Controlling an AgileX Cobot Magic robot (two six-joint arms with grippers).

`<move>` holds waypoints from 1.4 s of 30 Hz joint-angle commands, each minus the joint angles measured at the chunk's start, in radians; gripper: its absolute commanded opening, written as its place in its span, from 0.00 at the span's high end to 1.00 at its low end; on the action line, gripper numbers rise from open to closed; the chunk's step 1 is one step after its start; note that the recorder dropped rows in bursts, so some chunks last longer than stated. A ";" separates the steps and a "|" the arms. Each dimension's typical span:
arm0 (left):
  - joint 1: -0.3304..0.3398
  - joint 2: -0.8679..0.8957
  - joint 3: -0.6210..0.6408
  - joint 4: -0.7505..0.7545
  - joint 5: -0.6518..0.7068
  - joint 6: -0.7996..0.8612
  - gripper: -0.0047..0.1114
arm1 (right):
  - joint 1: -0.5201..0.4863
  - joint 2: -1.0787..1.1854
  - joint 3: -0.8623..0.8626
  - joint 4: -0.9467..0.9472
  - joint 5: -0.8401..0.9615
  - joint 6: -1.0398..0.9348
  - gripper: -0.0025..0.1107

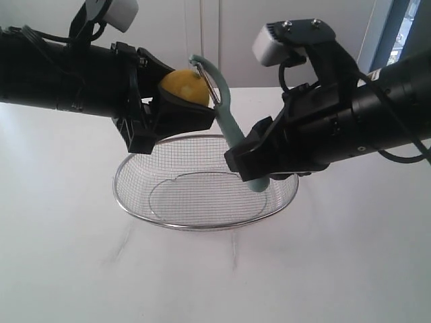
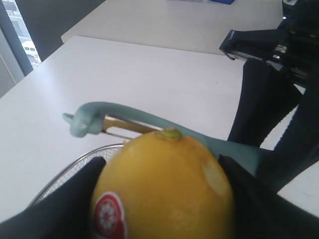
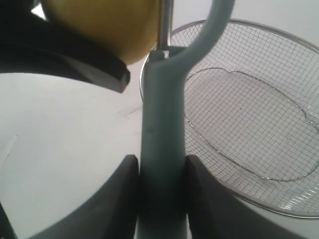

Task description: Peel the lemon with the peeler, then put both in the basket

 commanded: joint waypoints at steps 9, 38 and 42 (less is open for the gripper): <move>-0.004 -0.012 -0.006 -0.028 0.005 0.000 0.96 | 0.008 -0.186 -0.023 -0.013 -0.063 -0.013 0.98; -0.004 -0.012 -0.006 -0.015 0.003 0.000 0.96 | 0.008 -0.298 -0.023 -0.068 -0.212 -0.017 0.98; -0.004 -0.012 -0.006 -0.015 0.003 0.000 0.96 | 0.008 -0.315 -0.023 -0.068 -0.212 -0.015 0.98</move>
